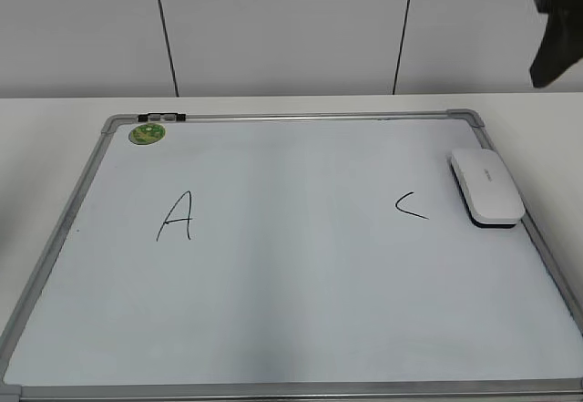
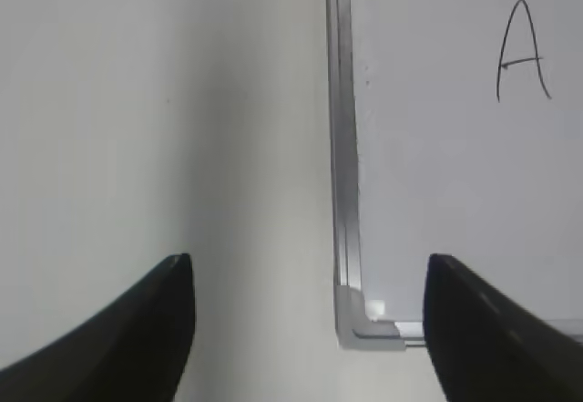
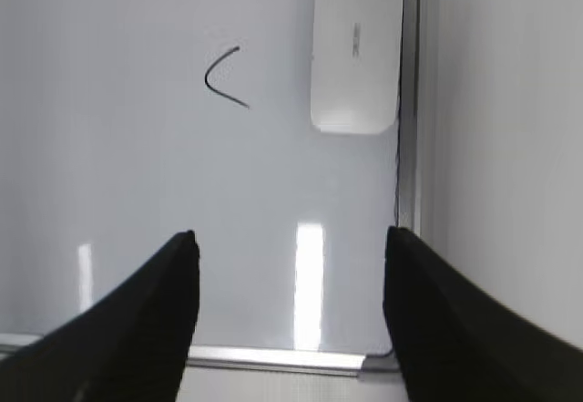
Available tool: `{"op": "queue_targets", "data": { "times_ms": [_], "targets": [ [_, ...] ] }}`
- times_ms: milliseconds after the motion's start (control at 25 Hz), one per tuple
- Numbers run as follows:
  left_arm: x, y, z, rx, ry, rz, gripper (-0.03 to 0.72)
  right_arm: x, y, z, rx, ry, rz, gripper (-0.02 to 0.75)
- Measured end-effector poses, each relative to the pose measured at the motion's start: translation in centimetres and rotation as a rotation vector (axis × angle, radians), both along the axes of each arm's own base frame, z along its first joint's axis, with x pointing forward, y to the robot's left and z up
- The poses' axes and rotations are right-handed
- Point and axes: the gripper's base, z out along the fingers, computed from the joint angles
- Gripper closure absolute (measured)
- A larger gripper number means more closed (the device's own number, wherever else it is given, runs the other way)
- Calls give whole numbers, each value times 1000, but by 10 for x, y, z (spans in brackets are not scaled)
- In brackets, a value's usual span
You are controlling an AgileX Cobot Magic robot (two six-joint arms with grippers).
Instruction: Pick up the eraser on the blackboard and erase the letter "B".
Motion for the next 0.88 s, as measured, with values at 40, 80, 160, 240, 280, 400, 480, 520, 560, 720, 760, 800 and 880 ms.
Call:
{"op": "queue_targets", "data": {
  "times_ms": [40,80,160,240,280,400,480,520,560,720,760,800,880],
  "targets": [
    [-10,1,-4,-1,-8,-1,116,-10,0,-2,0,11,2,266],
    [-23,1,-8,-1,-16,-1,116,-19,-1,-6,-2,26,4,266],
    [-46,3,-15,-1,-41,0,116,-40,-3,-8,-3,35,4,267],
    [-66,5,-20,5,-71,0,116,-64,-5,-12,11,43,5,267],
    [-76,6,-22,12,-91,-4,116,-76,-6,-13,21,38,5,267],
    [-103,5,-28,19,-138,-31,116,-117,-9,-15,47,-31,5,267],
    [-118,6,-34,19,-148,-45,116,-142,-12,-18,53,-82,5,267],
    [-126,6,-36,17,-161,-49,116,-157,-14,-21,52,-109,4,267],
    [-133,7,-39,17,-175,-56,116,-168,-16,-24,48,-124,4,267],
    [-151,8,-50,12,-207,-77,117,-205,-22,-39,31,-175,4,267],
    [-154,8,-52,11,-213,-80,117,-212,-24,-42,27,-187,5,267],
    [-156,8,-55,10,-217,-82,118,-219,-25,-47,21,-195,5,267],
    [-159,8,-61,7,-213,-95,118,-233,-27,-53,14,-227,6,267]
  ]
}}
